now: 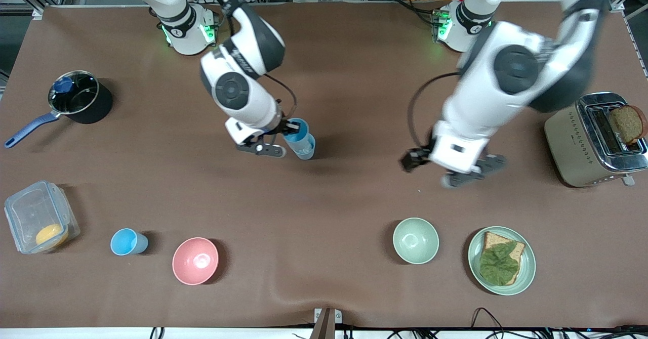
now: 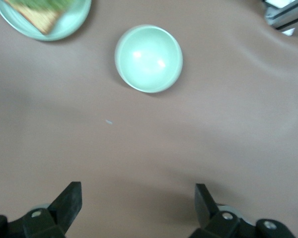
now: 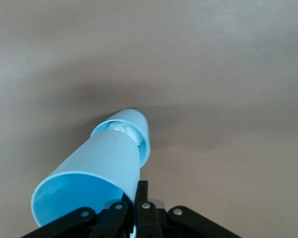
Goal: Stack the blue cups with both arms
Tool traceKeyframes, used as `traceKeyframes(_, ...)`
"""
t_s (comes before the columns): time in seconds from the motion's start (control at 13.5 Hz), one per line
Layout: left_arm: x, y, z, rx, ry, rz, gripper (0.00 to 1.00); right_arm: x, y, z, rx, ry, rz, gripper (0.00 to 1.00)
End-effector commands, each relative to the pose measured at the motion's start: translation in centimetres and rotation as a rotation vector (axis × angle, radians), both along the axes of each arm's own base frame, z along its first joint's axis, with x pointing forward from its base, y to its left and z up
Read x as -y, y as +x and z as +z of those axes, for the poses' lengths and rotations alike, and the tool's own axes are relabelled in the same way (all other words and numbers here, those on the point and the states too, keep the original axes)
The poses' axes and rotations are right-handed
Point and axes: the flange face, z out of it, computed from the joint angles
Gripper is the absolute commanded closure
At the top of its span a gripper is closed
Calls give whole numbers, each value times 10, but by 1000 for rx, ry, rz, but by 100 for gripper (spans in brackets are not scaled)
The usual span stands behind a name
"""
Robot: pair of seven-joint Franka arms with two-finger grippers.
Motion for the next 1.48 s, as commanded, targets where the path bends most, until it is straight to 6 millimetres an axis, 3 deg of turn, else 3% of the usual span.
traceKeyframes(0.0,-78,1,7,-9,46,-126,0,-11,-4,-11,-5,2,-21,100)
traceKeyframes(0.22,-135,-1,16,-53,68,-132,0,-14,-10,-19,-20,-11,-8,100)
traceKeyframes(0.52,-181,-26,59,-84,102,-161,0,-21,-16,-34,-36,-25,-4,100)
traceKeyframes(0.74,-184,-49,97,-43,135,-208,0,-20,-15,-35,-37,-28,-6,100)
traceKeyframes(0.81,-194,-53,107,-29,140,-251,0,-16,-12,-33,-34,-28,-10,100)
traceKeyframes(1.11,-202,-61,114,-53,138,-270,0,1,5,-30,-6,-41,-15,100)
traceKeyframes(1.26,-200,-62,122,-36,128,-242,0,0,6,-30,-5,-40,-14,100)
traceKeyframes(1.33,-205,-58,121,-33,111,-235,0,1,7,-30,-7,-41,-16,88)
traceKeyframes(1.41,-202,-58,121,-33,96,-224,0,1,7,-29,-6,-41,-27,43)
